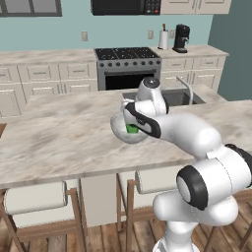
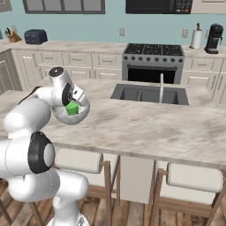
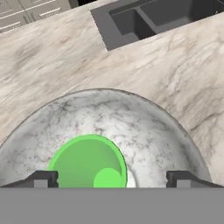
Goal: Place the cup inside the bowl on the dining table and move the bowl to any counter.
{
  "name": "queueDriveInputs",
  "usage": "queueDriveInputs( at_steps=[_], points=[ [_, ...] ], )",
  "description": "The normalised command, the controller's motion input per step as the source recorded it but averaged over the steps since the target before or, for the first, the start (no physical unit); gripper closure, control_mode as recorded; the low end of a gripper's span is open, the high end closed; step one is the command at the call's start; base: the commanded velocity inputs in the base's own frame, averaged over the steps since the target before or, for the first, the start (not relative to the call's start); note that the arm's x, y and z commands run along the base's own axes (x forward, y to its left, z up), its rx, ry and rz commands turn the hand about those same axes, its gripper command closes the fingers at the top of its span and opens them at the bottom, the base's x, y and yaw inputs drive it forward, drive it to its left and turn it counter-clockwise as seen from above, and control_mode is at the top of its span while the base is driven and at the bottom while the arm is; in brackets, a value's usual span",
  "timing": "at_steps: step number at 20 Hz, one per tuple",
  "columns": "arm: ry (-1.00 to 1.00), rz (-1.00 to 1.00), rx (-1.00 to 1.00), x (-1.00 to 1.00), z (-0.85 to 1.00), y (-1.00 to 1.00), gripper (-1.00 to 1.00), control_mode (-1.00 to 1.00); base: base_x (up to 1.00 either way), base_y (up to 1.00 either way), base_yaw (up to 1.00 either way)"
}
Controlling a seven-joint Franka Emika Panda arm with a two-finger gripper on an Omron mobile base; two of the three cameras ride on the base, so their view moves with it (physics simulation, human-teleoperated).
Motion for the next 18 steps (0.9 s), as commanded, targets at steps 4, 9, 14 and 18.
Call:
queueDriveInputs(
  at_steps=[4, 9, 14, 18],
  points=[
    [0.07, 0.00, 0.00, 0.00, 0.22, 0.00, -1.00, -1.00, 0.00, 0.00, 0.00],
    [0.14, 0.00, 0.00, 0.00, 0.05, -0.27, -1.00, -1.00, 0.00, 0.00, 0.00],
    [0.14, 0.04, 0.00, 0.00, 0.03, -0.37, -1.00, -1.00, 0.00, 0.00, 0.00],
    [0.05, 0.05, 0.00, 0.00, 0.18, -0.34, -1.00, -1.00, 0.00, 0.00, 0.00]
  ],
)
